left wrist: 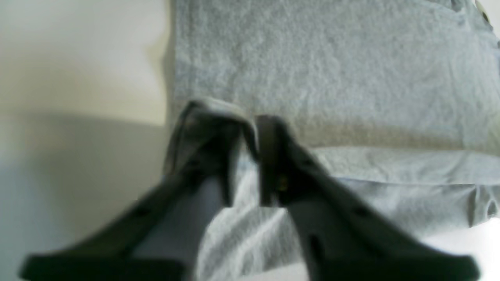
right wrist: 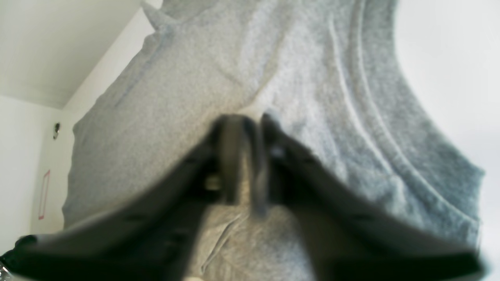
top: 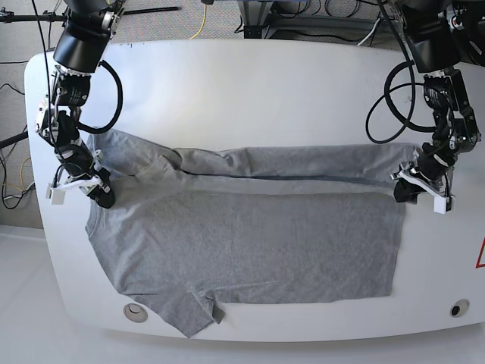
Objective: Fold the T-shirt properly
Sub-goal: 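Lift and fold the shoulder edge over the shirt body with both grippers, then lower the folded edge and open both grippers, then position both open grippers around the shirt's shoulder-fold corners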
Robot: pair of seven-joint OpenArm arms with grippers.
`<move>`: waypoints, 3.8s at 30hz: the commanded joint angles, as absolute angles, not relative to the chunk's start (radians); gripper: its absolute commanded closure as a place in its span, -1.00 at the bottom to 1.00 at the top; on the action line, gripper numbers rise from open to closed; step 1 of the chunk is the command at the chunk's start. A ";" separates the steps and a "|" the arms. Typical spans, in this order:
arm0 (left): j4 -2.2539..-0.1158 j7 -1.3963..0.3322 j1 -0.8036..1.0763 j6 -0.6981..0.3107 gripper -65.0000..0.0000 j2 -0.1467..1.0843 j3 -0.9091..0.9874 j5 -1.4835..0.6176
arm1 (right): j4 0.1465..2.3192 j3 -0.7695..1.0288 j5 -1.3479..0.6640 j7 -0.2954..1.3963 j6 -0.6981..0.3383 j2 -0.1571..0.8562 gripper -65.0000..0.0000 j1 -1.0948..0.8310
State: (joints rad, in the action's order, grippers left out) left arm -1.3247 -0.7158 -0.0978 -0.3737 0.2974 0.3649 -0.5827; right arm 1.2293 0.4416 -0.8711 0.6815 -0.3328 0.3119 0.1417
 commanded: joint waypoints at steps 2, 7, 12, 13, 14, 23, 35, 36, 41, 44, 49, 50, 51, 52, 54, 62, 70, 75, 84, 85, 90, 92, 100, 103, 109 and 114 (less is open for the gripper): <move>-1.339 -0.691 -0.121 -0.372 0.49 0.322 0.362 -0.590 | 1.248 0.447 -0.909 0.665 -0.342 0.333 0.31 0.172; -1.338 -0.690 -0.121 -0.366 0.18 0.334 0.347 -0.580 | 1.255 0.446 -0.908 0.671 -0.348 0.334 0.10 0.176; -1.344 -0.686 -0.122 -0.368 -0.24 0.356 0.330 -0.532 | 1.284 0.436 -0.875 0.684 -0.352 0.335 -0.23 0.179; -1.344 -0.684 -0.122 -0.367 -0.30 0.362 0.323 -0.524 | 1.293 0.434 -0.863 0.685 -0.353 0.336 -0.30 0.178; -1.345 -0.682 -0.122 -0.366 -0.35 0.367 0.317 -0.515 | 1.302 0.433 -0.850 0.685 -0.353 0.337 -0.38 0.177; -1.422 -0.616 -0.098 -0.367 -0.28 0.400 0.233 -0.330 | 1.371 0.426 -0.595 0.672 -0.345 0.377 -0.59 0.156; -1.439 -0.619 -0.106 -0.352 0.11 0.387 0.219 -0.326 | 1.348 0.433 -0.566 0.648 -0.373 0.349 0.10 0.163; -1.438 -0.621 -0.105 -0.352 0.12 0.386 0.220 -0.330 | 1.349 0.433 -0.567 0.647 -0.375 0.350 0.14 0.161; -1.430 -0.622 -0.093 -0.353 0.05 0.382 0.230 -0.343 | 1.393 0.434 -0.575 0.647 -0.373 0.362 -0.07 0.129; -1.425 -0.613 -0.077 -0.353 -0.03 0.381 0.236 -0.353 | 1.440 0.438 -0.579 0.655 -0.368 0.368 -0.37 0.099; -1.430 -0.601 -0.043 -0.355 -0.08 0.383 0.239 -0.363 | 1.505 0.440 -0.574 0.654 -0.371 0.370 -0.63 0.057; -1.431 -0.598 -0.035 -0.356 -0.09 0.384 0.238 -0.364 | 1.517 0.441 -0.569 0.653 -0.372 0.369 -0.65 0.048; -1.450 -0.583 -0.009 -0.357 -0.14 0.390 0.233 -0.360 | 1.528 0.442 -0.539 0.642 -0.379 0.361 -0.64 0.040; -1.468 -0.568 0.016 -0.358 -0.18 0.397 0.227 -0.356 | 1.539 0.444 -0.508 0.631 -0.386 0.353 -0.63 0.032; -1.488 -0.558 0.047 -0.357 -0.20 0.401 0.225 -0.355 | 1.549 0.446 -0.475 0.627 -0.396 0.346 -0.59 0.015; -1.561 -0.525 0.154 -0.360 -0.23 0.409 0.222 -0.348 | 1.526 0.443 -0.378 0.592 -0.453 0.335 -0.50 -0.033; -1.553 -0.525 0.156 -0.366 -0.22 0.410 0.219 -0.346 | 1.513 0.443 -0.386 0.581 -0.463 0.348 -0.50 -0.061; -1.541 -0.550 0.131 -0.378 -0.18 0.408 0.220 -0.341 | 1.516 0.447 -0.391 0.576 -0.468 0.343 -0.48 -0.076; -1.523 -0.577 0.120 -0.371 -0.14 0.406 0.222 -0.336 | 1.505 0.447 -0.384 0.571 -0.474 0.338 -0.48 -0.098; -1.521 -0.577 0.121 -0.370 -0.14 0.406 0.223 -0.335 | 1.500 0.448 -0.383 0.570 -0.474 0.338 -0.48 -0.100; -1.511 -0.575 0.122 -0.364 -0.15 0.404 0.224 -0.335 | 1.467 0.453 -0.380 0.557 -0.475 0.336 -0.49 -0.105; -1.508 -0.571 0.123 -0.365 -0.16 0.404 0.223 -0.334 | 1.447 0.456 -0.379 0.549 -0.476 0.336 -0.49 -0.105; -1.495 -0.569 0.126 -0.371 -0.16 0.400 0.220 -0.328 | 1.319 0.475 -0.371 0.498 -0.479 0.341 -0.48 -0.094; -1.490 -0.568 0.127 -0.370 -0.16 0.398 0.222 -0.320 | 1.306 0.476 -0.365 0.496 -0.479 0.340 -0.49 -0.097; -1.485 -0.566 0.127 -0.368 -0.16 0.398 0.225 -0.313 | 1.302 0.481 -0.357 0.498 -0.481 0.339 -0.49 -0.103; -1.484 -0.568 0.126 -0.369 -0.16 0.399 0.227 -0.315 | 1.308 0.488 -0.361 0.498 -0.483 0.340 -0.48 -0.110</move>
State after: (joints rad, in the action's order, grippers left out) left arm -1.4715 -0.5892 0.1379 -0.3676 0.3851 0.2161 -0.3099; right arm 1.2995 0.4801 -0.3660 0.4782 -0.4801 0.3264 -0.1059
